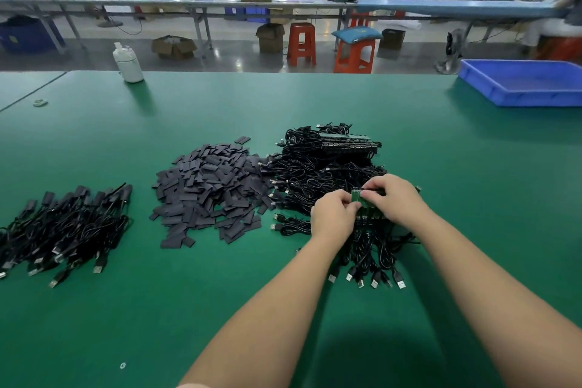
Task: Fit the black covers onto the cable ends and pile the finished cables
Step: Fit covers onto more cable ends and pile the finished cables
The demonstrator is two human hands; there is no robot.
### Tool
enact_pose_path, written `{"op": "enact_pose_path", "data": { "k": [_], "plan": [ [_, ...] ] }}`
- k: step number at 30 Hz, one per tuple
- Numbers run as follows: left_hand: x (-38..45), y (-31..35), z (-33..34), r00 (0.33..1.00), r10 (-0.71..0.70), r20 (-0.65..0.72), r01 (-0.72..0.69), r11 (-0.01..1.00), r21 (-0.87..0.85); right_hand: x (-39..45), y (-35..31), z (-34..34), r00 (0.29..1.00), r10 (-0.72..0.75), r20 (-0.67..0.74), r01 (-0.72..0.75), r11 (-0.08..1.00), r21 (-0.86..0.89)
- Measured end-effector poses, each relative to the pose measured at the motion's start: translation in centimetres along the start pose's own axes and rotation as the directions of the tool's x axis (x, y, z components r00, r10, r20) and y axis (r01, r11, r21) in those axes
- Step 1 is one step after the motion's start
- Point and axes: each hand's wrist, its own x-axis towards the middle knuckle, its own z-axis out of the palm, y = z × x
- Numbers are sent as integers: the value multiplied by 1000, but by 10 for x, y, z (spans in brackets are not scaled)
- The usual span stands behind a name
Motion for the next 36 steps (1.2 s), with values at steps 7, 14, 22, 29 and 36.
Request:
{"op": "enact_pose_path", "data": {
  "k": [7,14,22,29,36],
  "plan": [
    [-2,7,1,999,-36,-32,36,999,12,-1,-7,1,994,75,-79,-77,997,-23],
    [-10,16,-13,985,-37,-171,36,999,-5,-3,-14,7,986,73,-153,-91,989,-120],
    [-20,-9,-87,994,99,57,-87,980,-180,-29,-39,16,988,-88,-131,126,939,320],
    [-24,-45,-126,998,57,-30,-62,976,-207,-56,-97,84,975,-68,211,-126,613,780],
    [-27,-104,-136,995,-58,79,65,994,-87,-56,-94,129,942,-40,335,-260,545,797]
  ]
}}
